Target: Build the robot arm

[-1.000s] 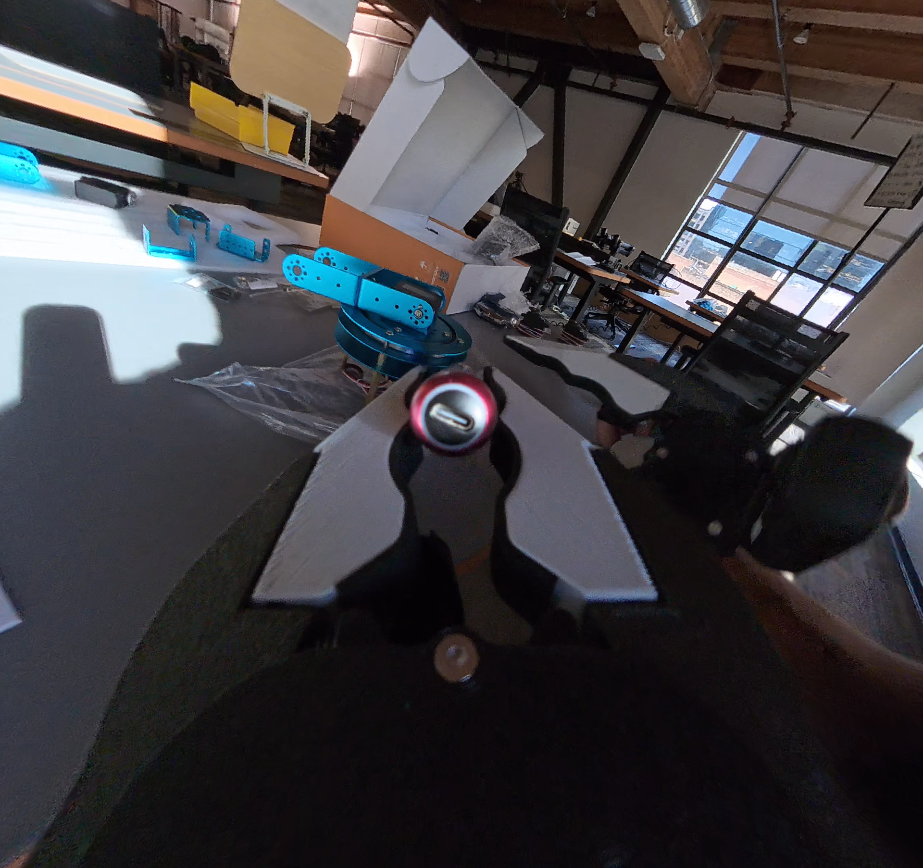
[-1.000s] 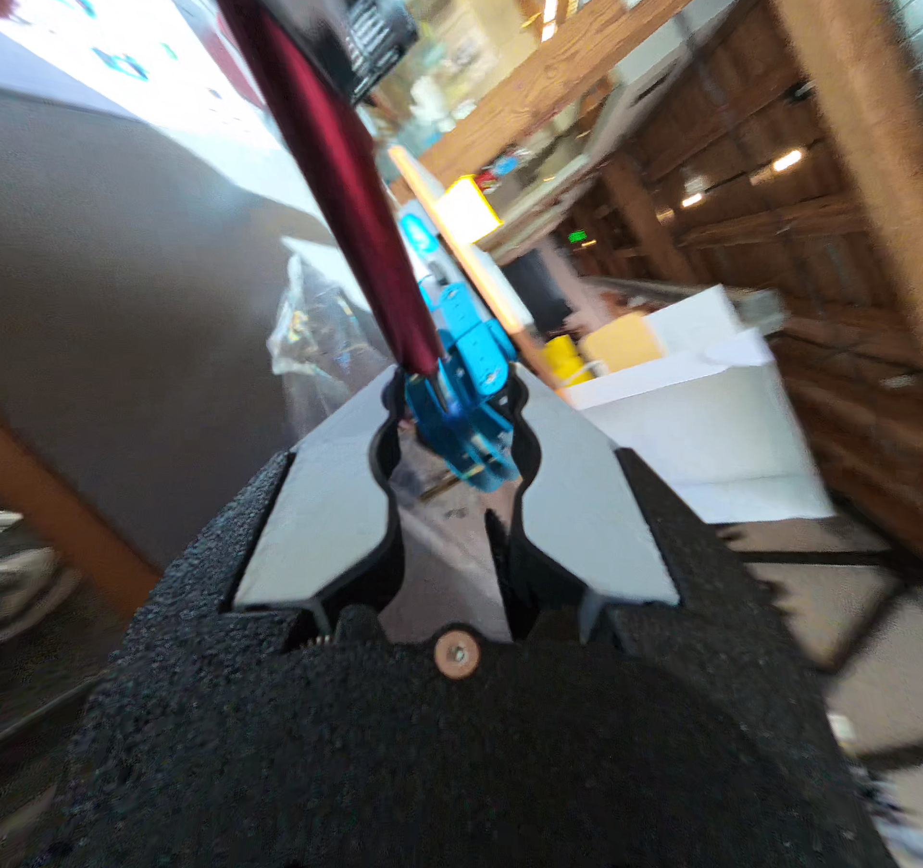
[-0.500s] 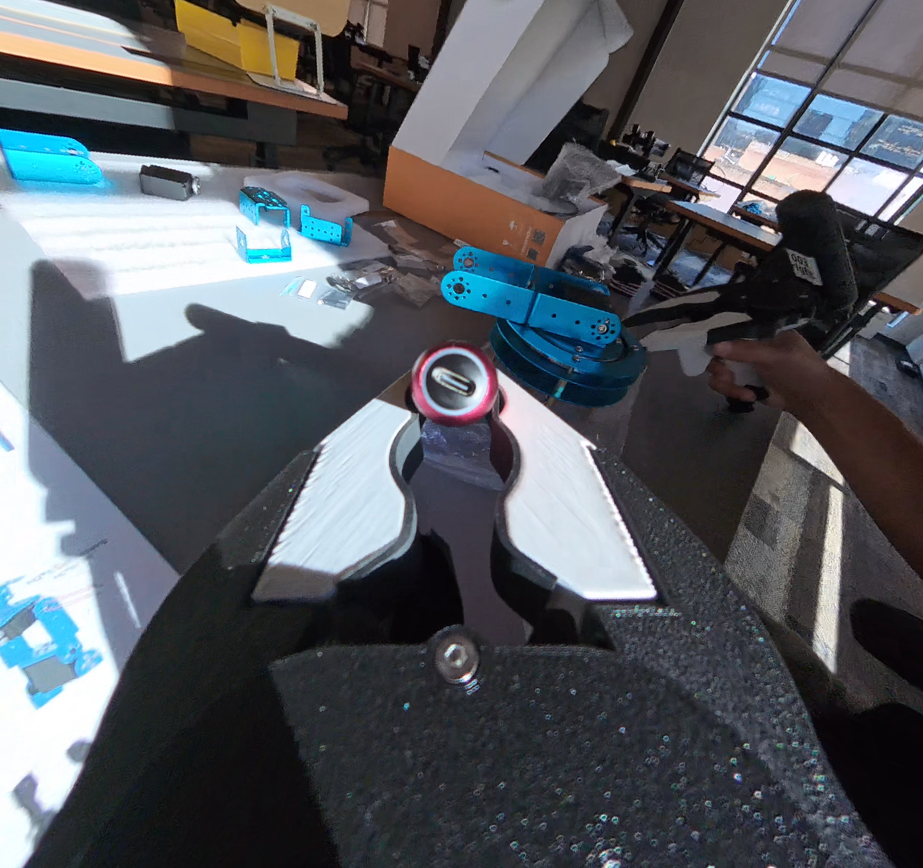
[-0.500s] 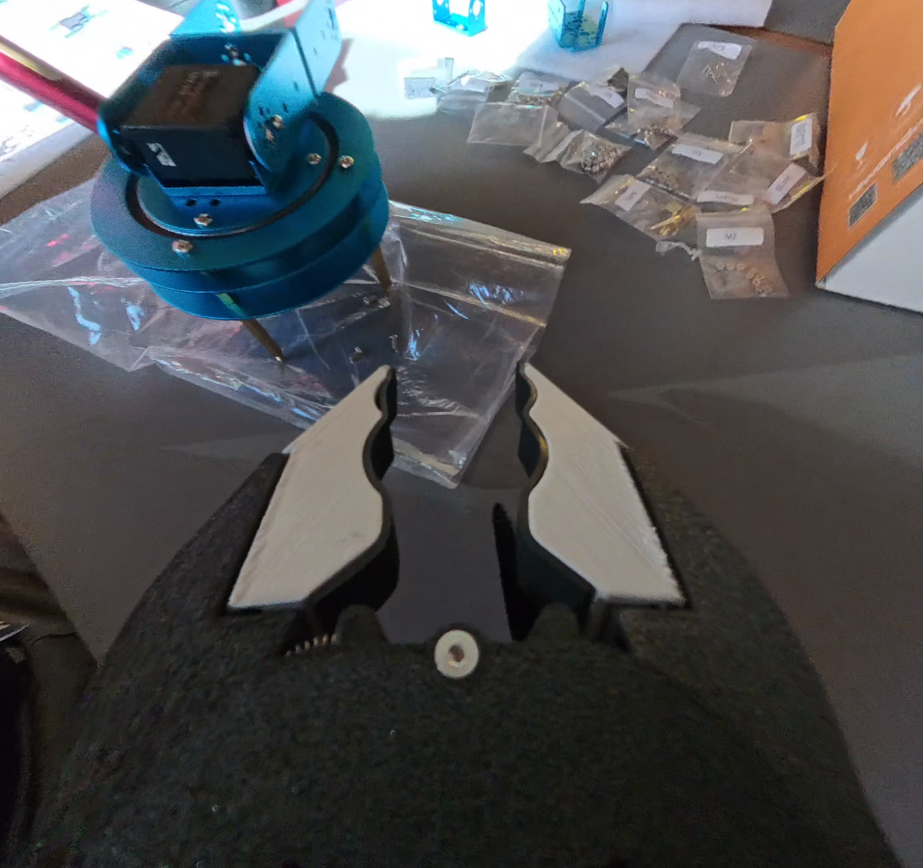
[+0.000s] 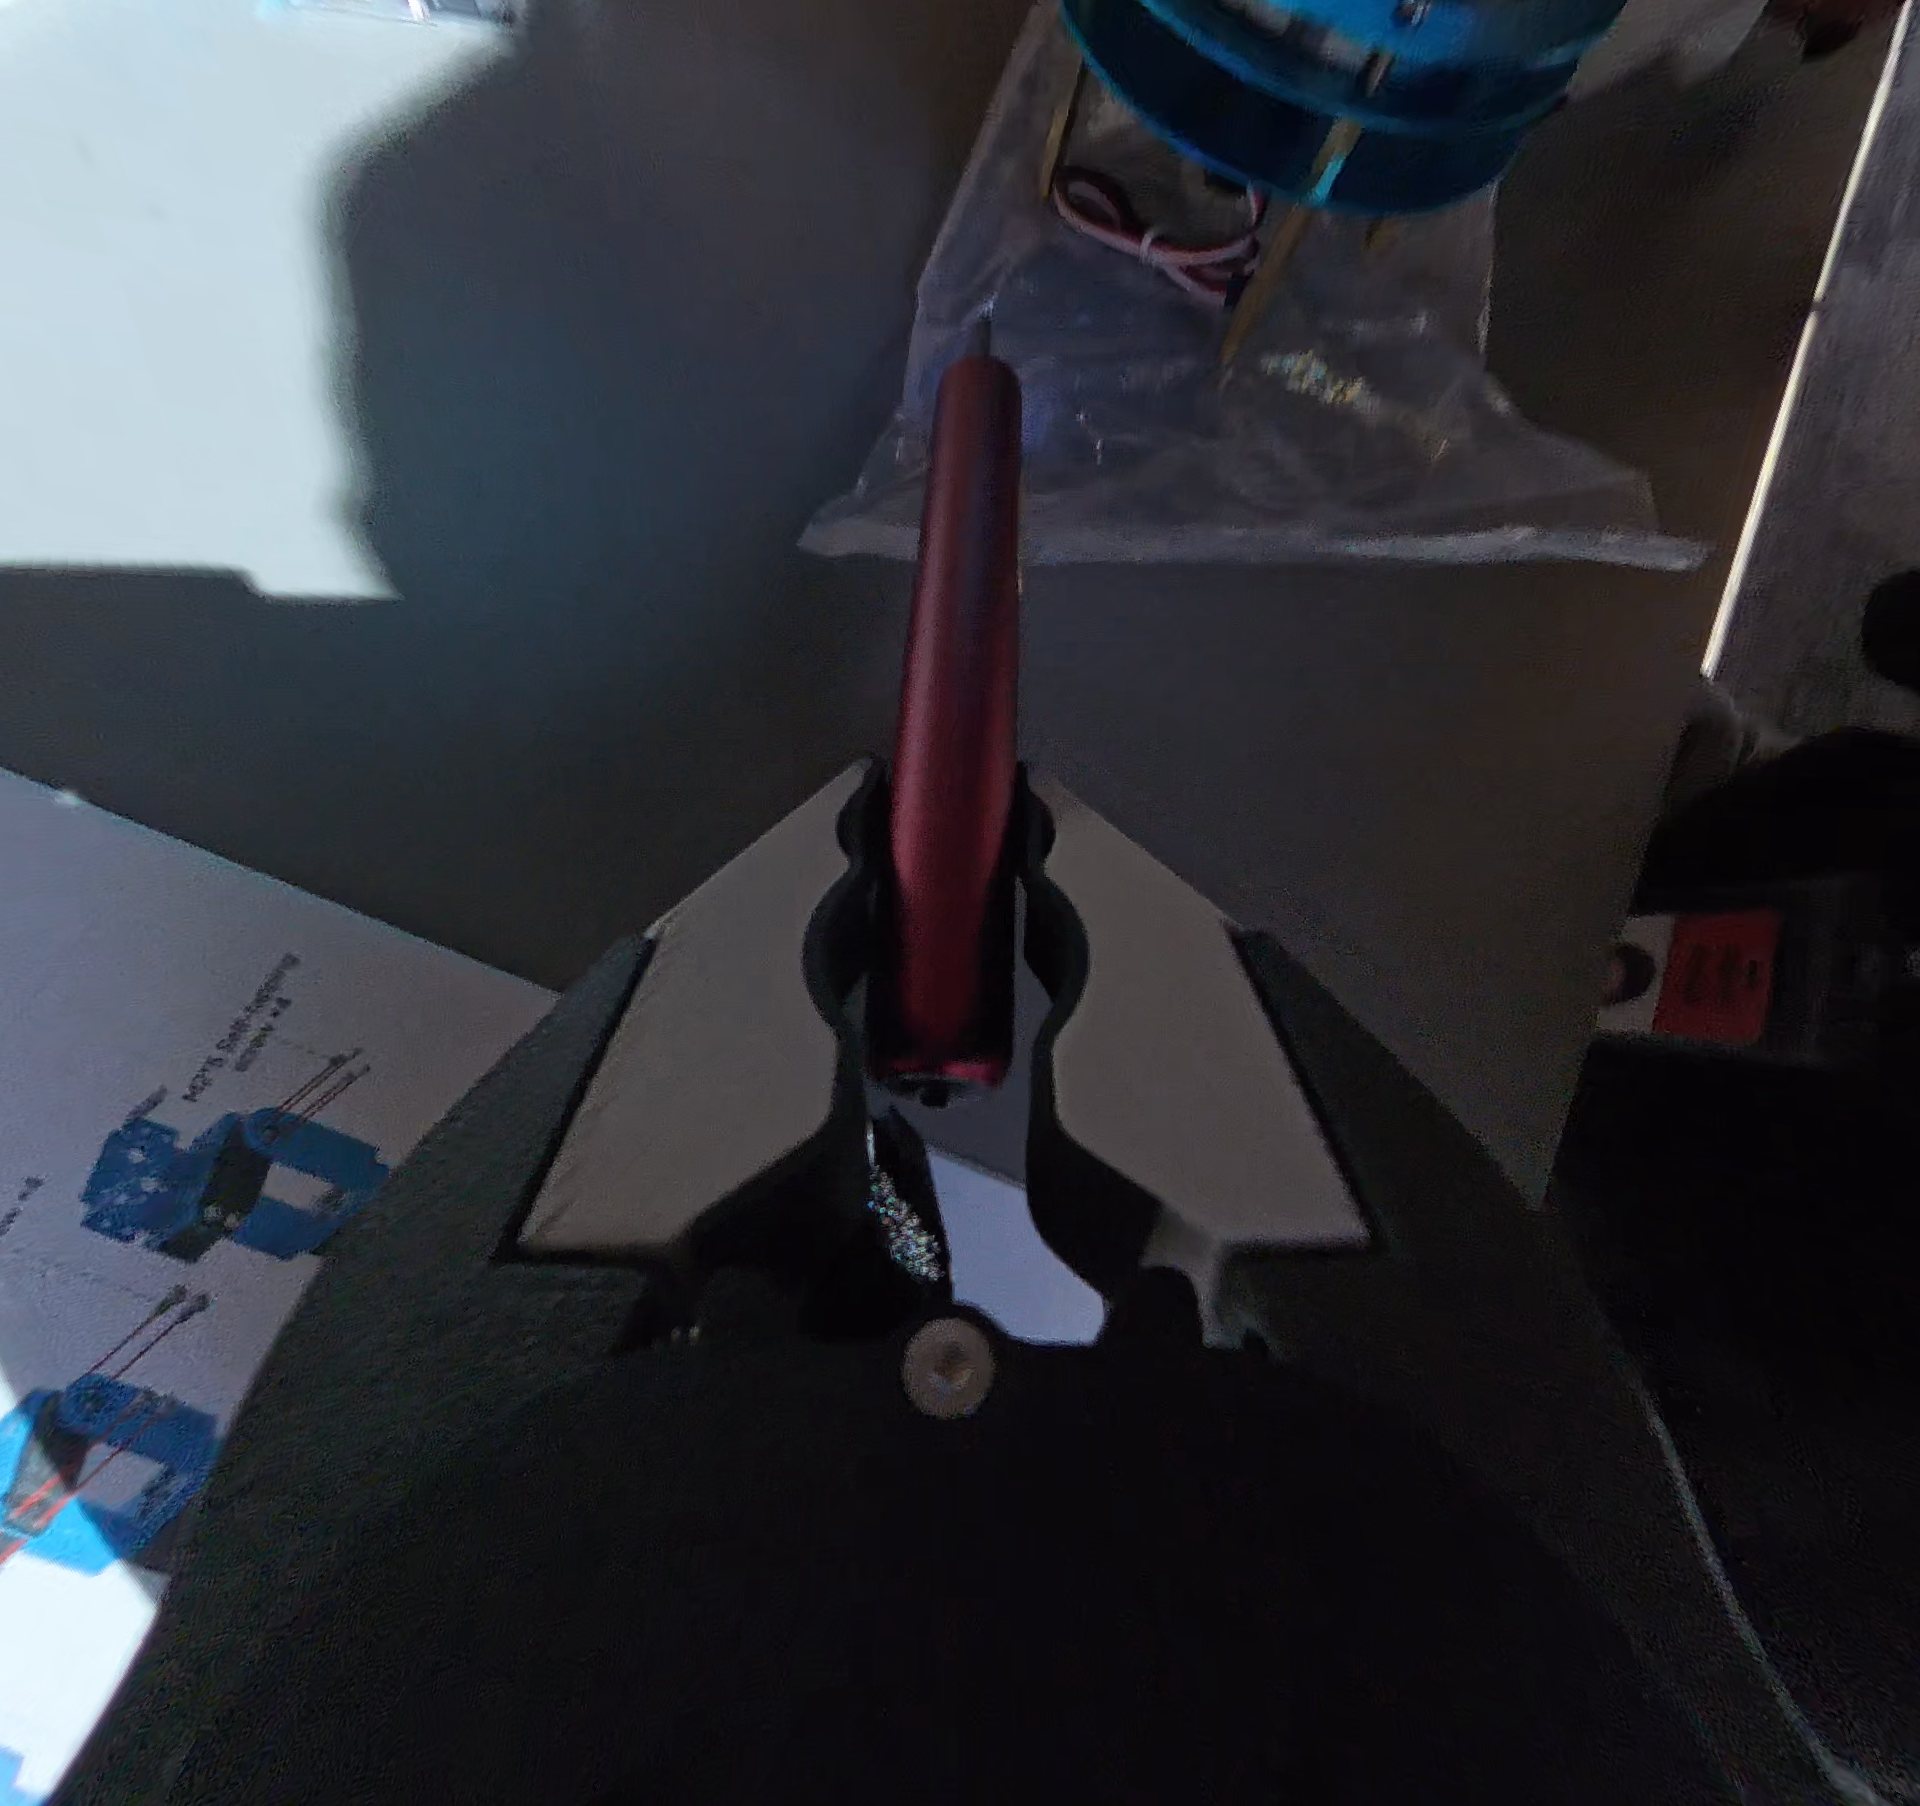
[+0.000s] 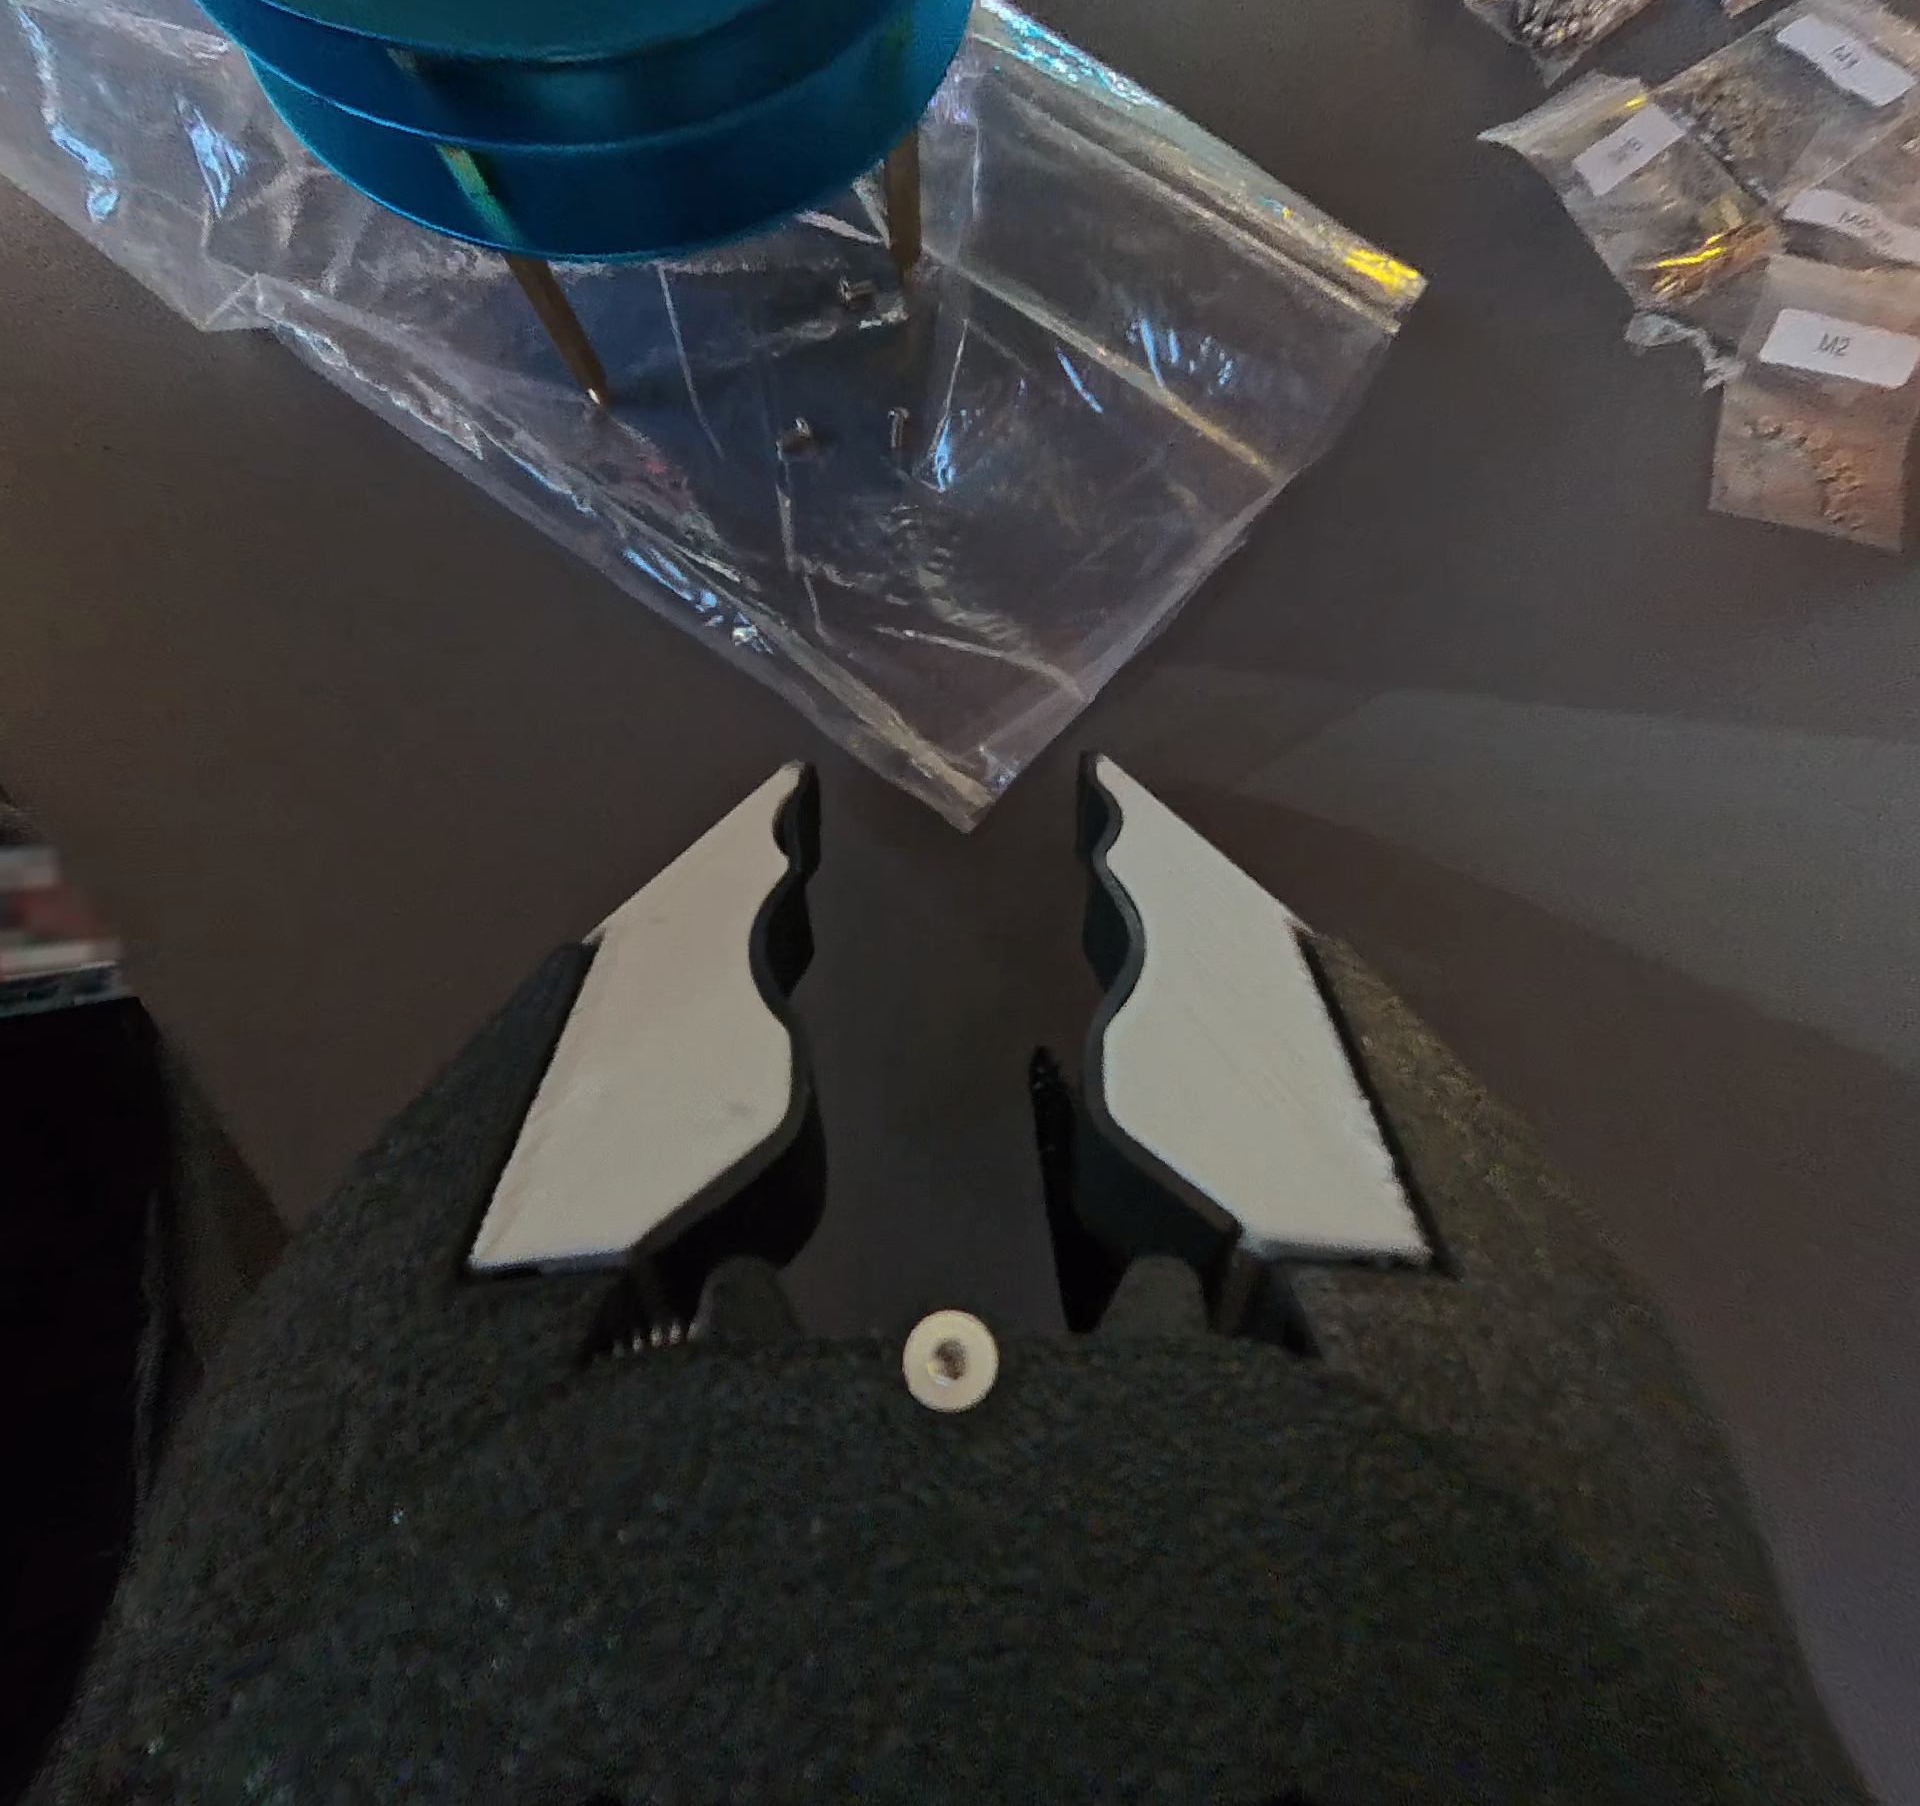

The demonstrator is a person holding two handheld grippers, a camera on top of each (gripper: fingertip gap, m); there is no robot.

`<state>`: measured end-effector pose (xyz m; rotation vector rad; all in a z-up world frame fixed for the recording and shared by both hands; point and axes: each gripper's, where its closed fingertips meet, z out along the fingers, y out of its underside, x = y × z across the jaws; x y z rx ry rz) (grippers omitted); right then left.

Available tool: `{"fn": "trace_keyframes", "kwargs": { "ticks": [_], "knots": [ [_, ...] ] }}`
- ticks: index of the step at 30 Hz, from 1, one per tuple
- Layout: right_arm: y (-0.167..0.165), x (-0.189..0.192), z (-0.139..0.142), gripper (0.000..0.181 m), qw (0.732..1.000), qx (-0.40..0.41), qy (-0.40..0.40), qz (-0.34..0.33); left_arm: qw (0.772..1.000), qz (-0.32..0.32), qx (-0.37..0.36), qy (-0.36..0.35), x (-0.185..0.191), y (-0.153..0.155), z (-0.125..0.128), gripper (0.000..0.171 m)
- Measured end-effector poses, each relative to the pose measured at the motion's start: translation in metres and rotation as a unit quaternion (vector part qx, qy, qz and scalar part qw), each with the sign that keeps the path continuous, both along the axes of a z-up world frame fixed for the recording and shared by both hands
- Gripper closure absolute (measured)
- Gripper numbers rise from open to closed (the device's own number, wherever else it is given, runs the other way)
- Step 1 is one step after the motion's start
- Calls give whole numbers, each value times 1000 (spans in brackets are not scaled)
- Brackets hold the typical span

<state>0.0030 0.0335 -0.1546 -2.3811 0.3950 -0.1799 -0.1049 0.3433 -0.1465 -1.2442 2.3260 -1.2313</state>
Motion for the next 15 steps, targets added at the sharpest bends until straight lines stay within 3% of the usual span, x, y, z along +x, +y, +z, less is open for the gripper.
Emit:
{"fn": "trace_keyframes", "kwargs": {
  "ticks": [3, 7, 15],
  "knots": [
    [4, -4, -2, 132, 1000, 14, 12, 11, 998, -19, 62, 10, 0, 11, -13, 147],
    [7, -6, -1, 134, 999, 15, -13, 26, 998, -24, 53, 9, 1, 12, -12, 147],
    [-7, 0, 12, 135, 992, -22, -79, 95, 994, 60, 80, -48, -7, 30, -2, 124]
  ]
}}
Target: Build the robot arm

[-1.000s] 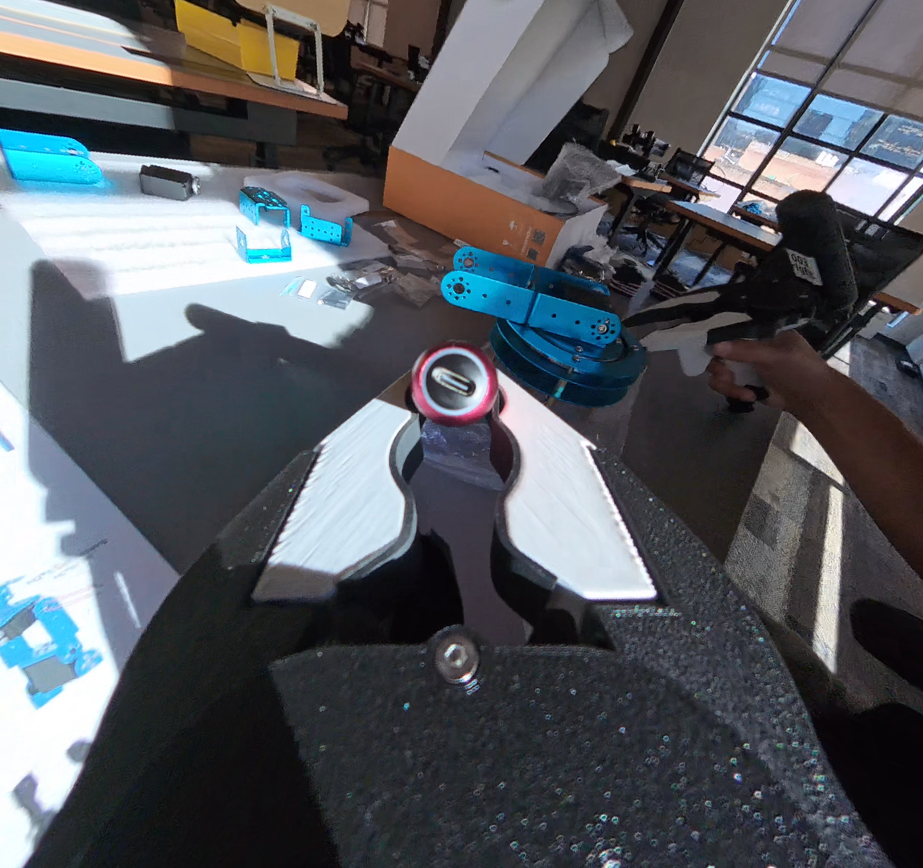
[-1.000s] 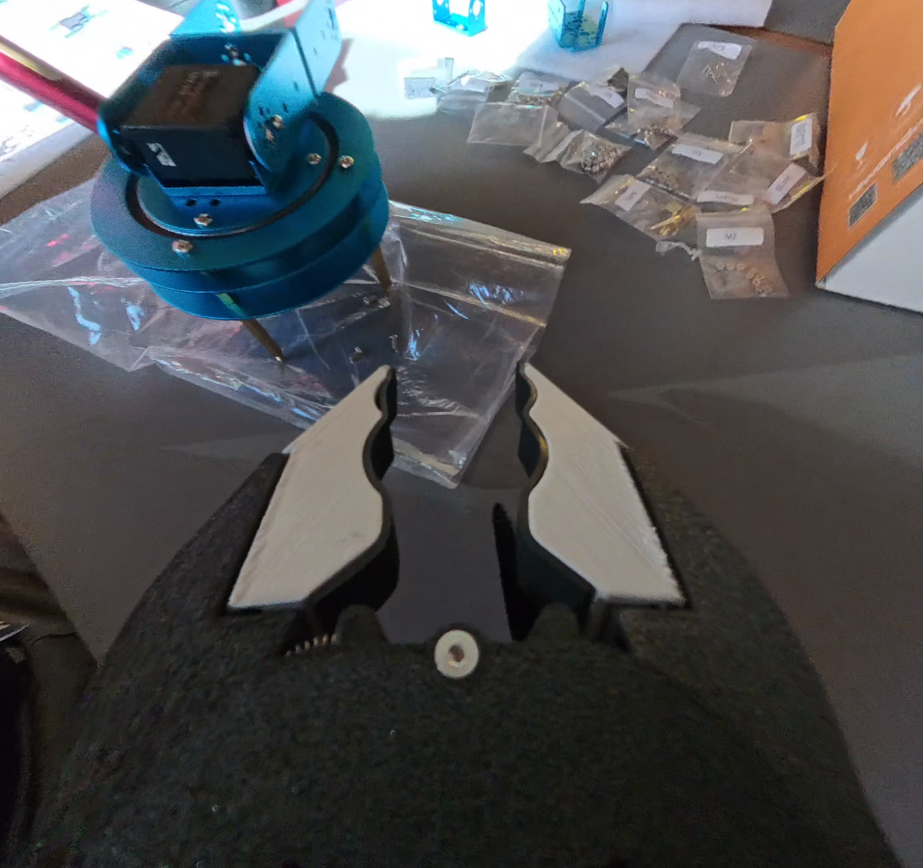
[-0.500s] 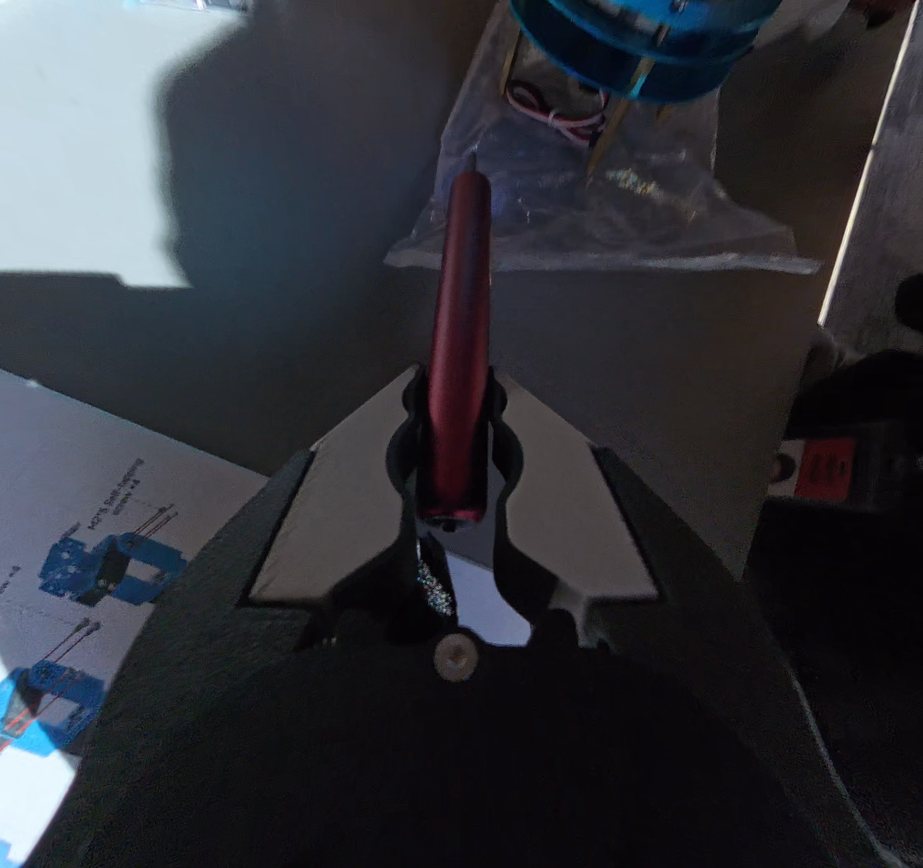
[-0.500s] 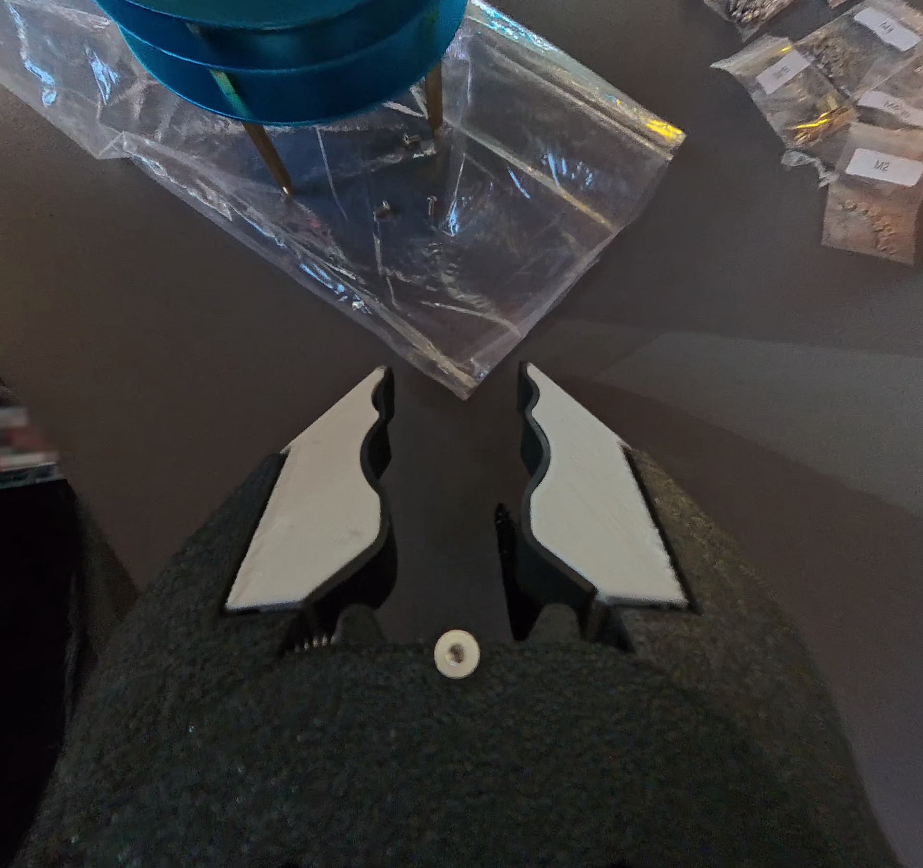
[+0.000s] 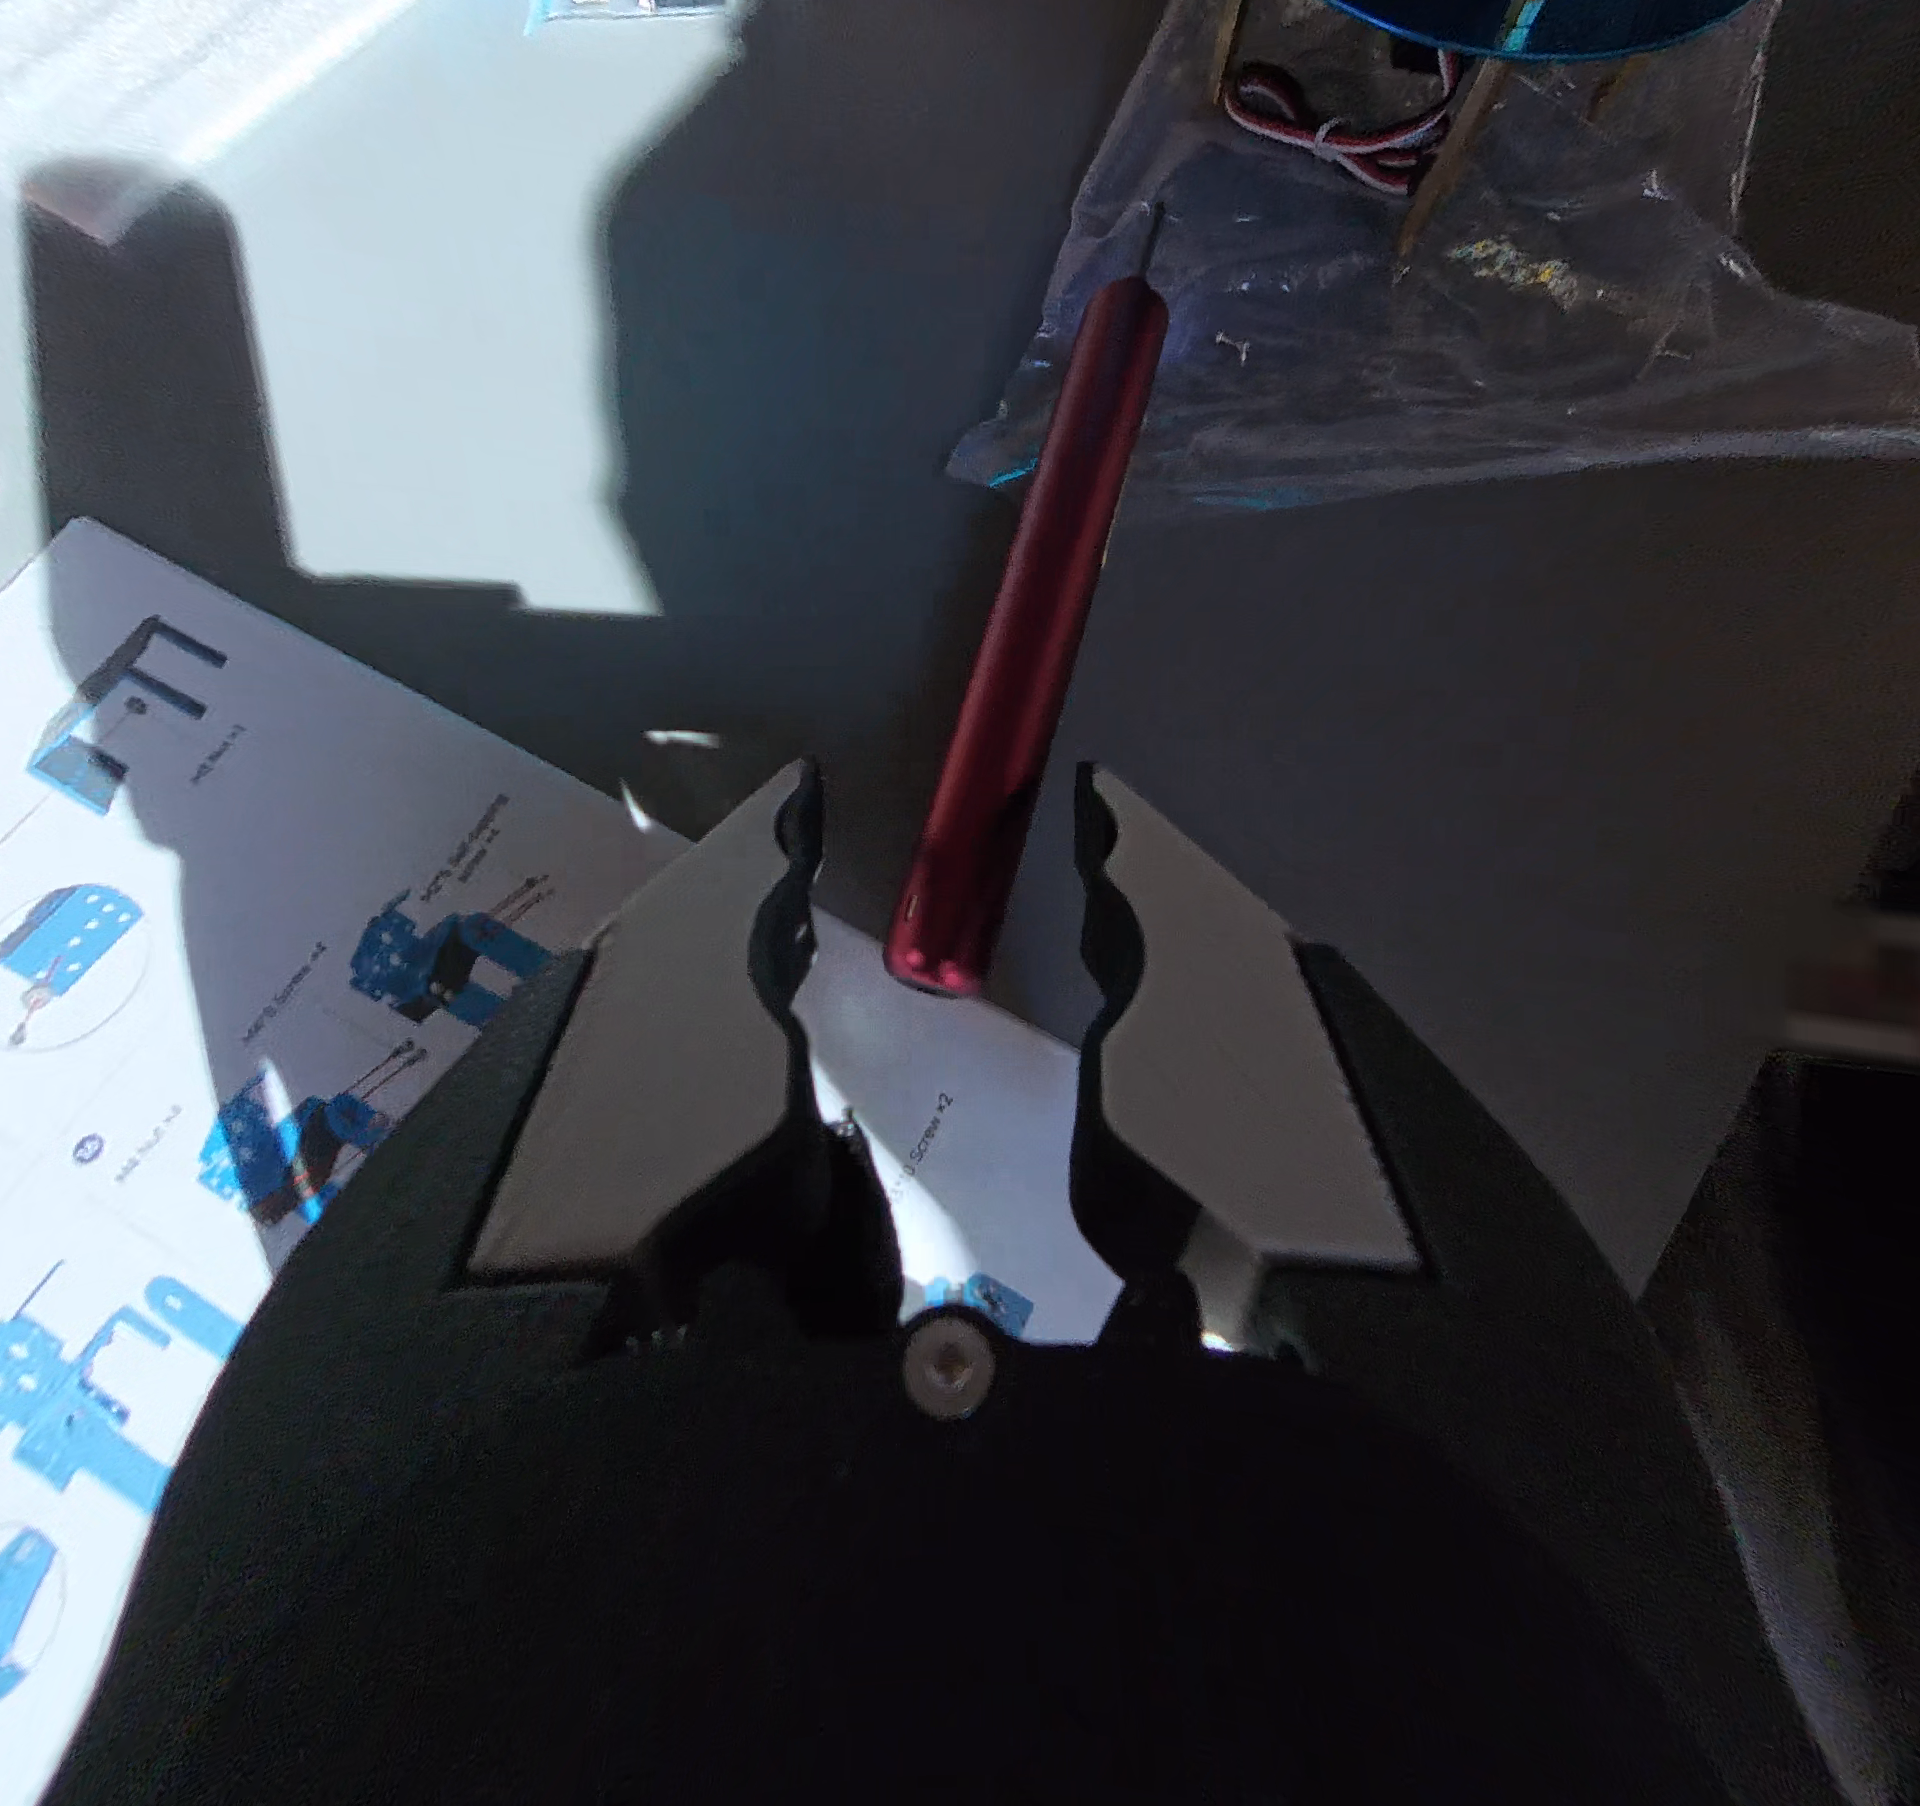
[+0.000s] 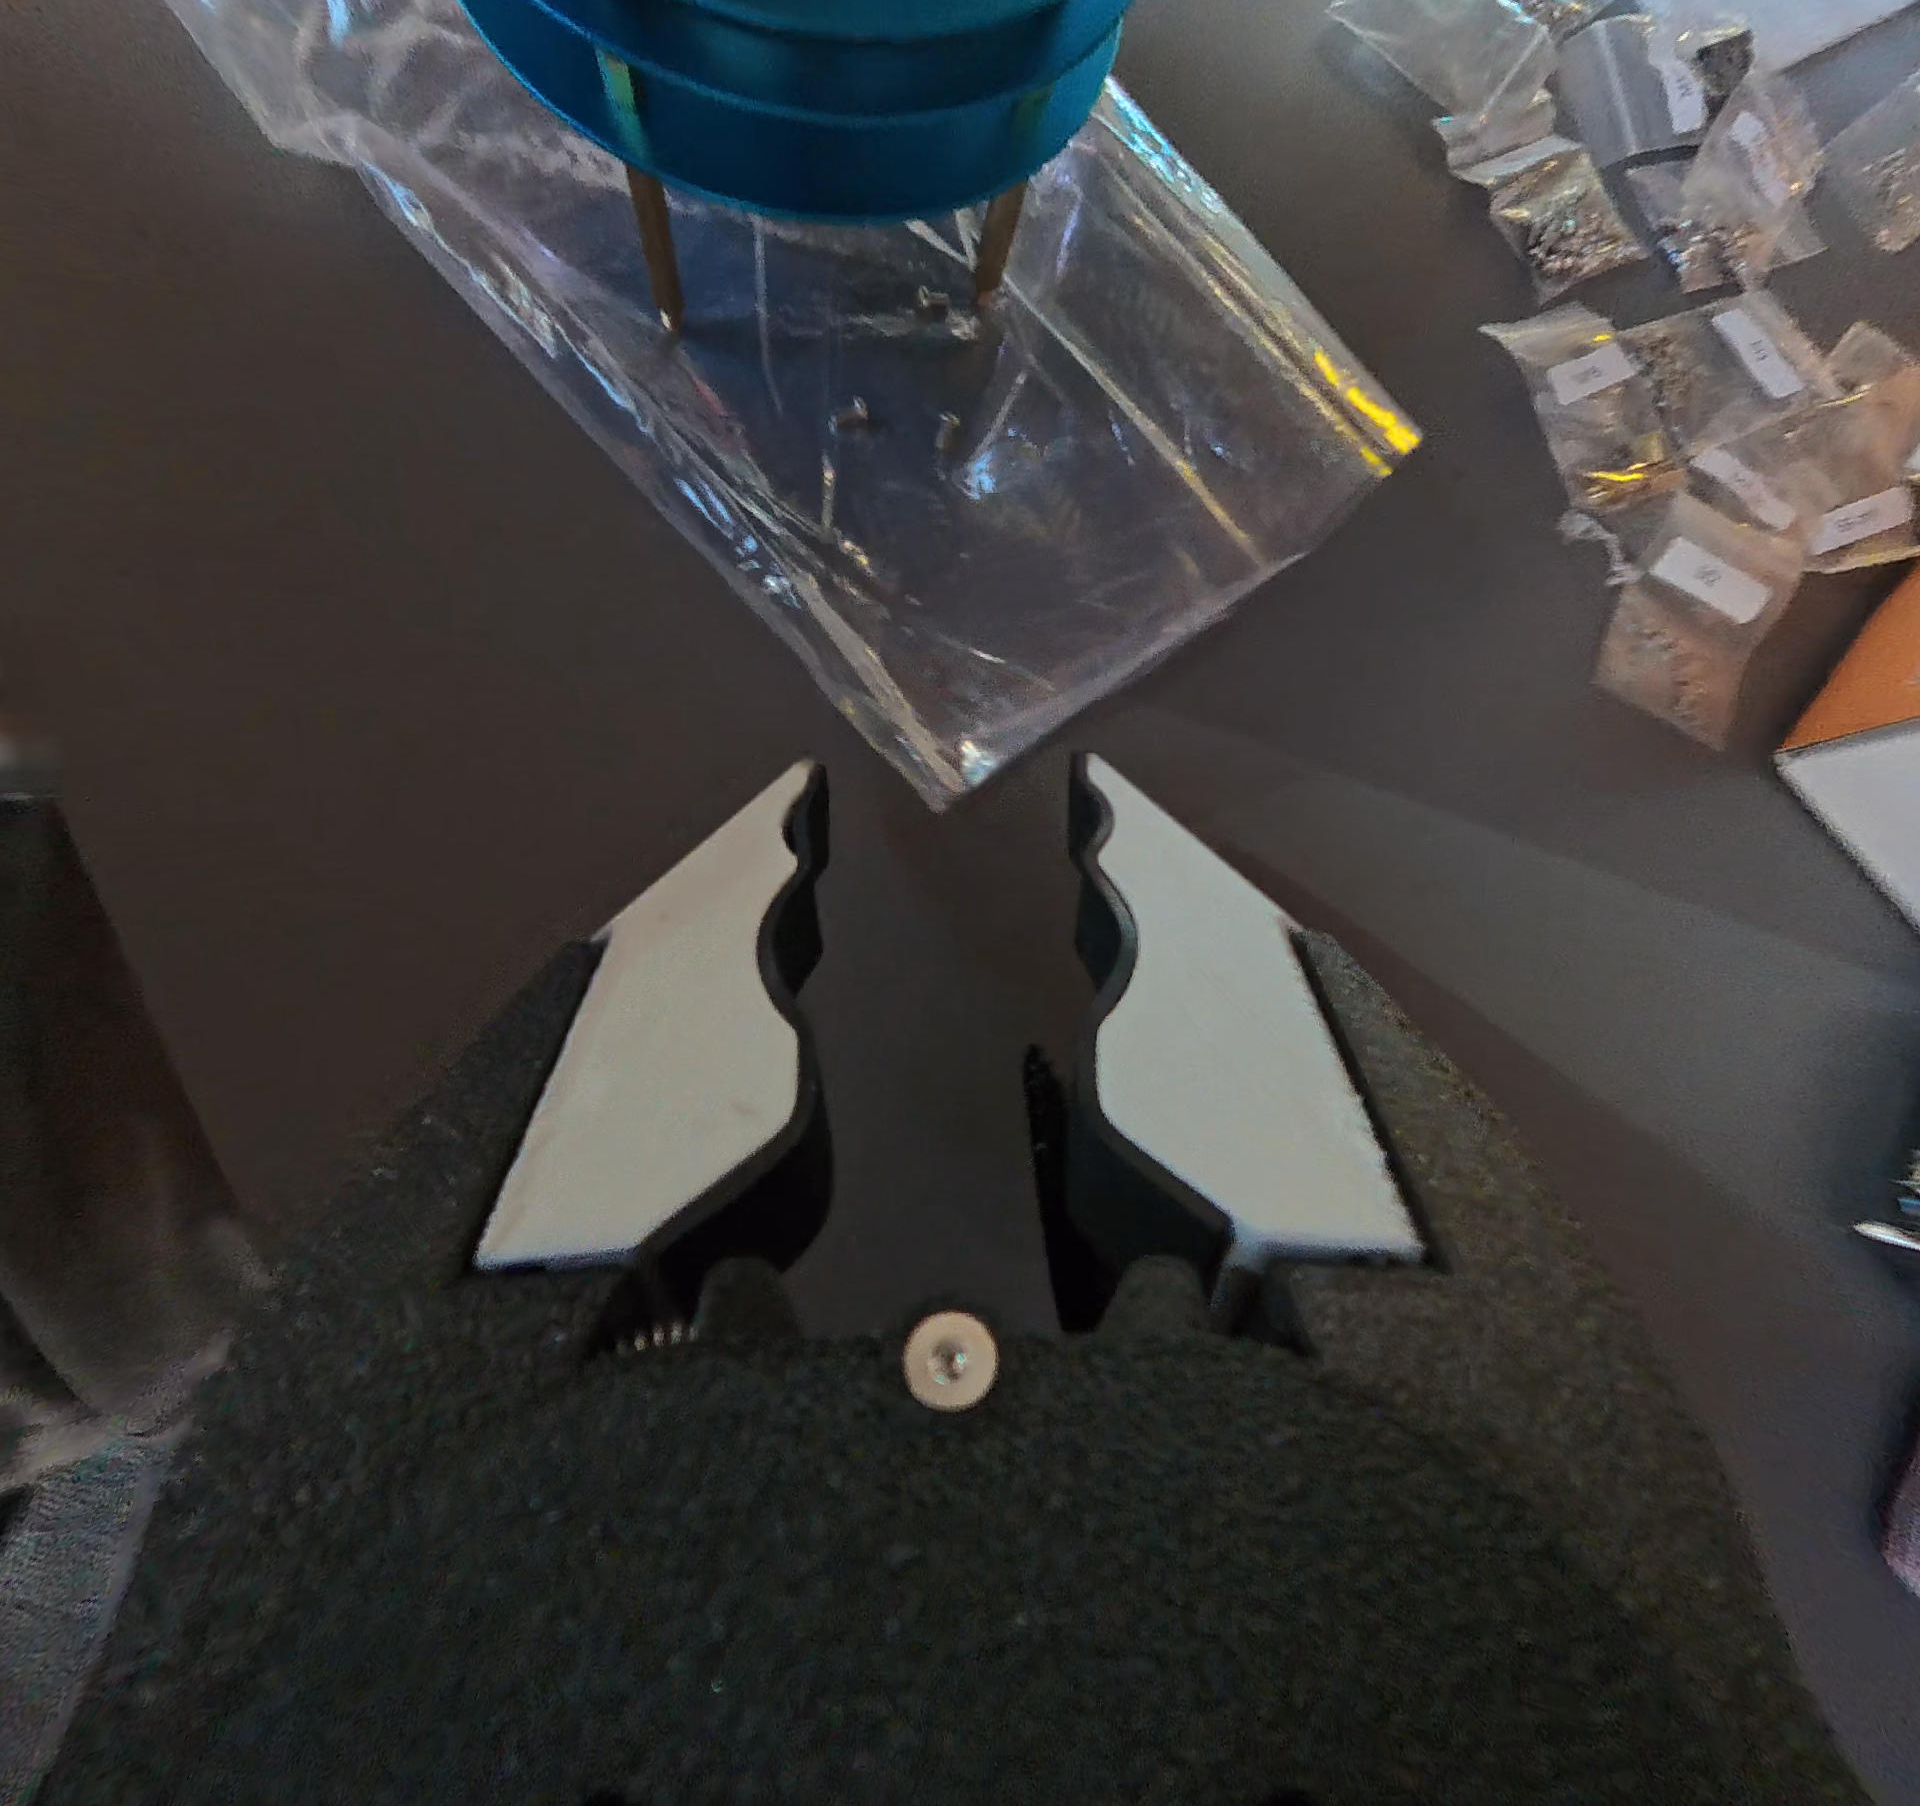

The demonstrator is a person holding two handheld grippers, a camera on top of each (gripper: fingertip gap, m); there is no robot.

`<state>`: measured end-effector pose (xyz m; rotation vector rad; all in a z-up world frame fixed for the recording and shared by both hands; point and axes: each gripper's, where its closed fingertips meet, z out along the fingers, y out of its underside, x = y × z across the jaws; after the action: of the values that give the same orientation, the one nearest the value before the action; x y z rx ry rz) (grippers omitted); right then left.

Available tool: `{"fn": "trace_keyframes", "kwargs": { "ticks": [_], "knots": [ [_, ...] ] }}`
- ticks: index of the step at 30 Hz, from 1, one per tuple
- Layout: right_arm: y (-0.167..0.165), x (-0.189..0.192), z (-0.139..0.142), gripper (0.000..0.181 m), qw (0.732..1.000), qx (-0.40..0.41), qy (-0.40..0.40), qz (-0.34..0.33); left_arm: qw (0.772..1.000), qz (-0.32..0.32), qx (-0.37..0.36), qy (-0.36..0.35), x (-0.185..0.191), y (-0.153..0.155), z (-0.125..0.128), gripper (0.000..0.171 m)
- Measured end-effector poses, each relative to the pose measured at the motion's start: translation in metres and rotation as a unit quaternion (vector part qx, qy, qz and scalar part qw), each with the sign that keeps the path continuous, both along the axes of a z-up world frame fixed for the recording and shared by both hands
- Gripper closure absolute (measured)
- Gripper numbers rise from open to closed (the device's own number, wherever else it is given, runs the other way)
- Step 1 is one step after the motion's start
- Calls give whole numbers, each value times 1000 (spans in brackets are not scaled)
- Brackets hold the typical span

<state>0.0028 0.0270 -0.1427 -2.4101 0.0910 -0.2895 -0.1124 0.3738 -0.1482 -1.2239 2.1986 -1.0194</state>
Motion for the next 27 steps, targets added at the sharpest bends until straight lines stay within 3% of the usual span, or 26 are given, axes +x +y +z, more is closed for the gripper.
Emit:
{"fn": "trace_keyframes", "kwargs": {
  "ticks": [2, 5, 8, 12, 13, 15, 16, 17, 27],
  "knots": [
    [-2, 1, 2, 136, 999, -12, -29, 17, 1000, 11, -5, -24, -7, -2, 13, 118],
    [0, -6, -1, 131, 999, -2, 39, 18, 992, -66, 32, -98, -28, -44, 42, 119],
    [-1, -6, -7, 126, 986, 31, 166, -3, 968, -175, 123, -134, -42, -103, 36, 116],
    [11, -12, -7, 138, 978, 48, 203, 32, 931, -259, 201, -158, -34, -142, 21, 117],
    [14, -12, -8, 146, 979, 46, 194, 39, 926, -276, 206, -157, -32, -147, 17, 123],
    [15, -8, -12, 166, 983, 32, 175, 45, 914, -300, 215, -170, -29, -157, 13, 150],
    [16, -7, -13, 176, 984, 32, 170, 50, 908, -308, 225, -176, -28, -159, 11, 169],
    [17, -7, -11, 181, 983, 37, 171, 56, 904, -307, 236, -181, -26, -159, 10, 171],
    [15, 18, -12, 181, 976, 26, 206, 68, 927, -277, 194, -163, -43, -166, -3, 171]
  ]
}}
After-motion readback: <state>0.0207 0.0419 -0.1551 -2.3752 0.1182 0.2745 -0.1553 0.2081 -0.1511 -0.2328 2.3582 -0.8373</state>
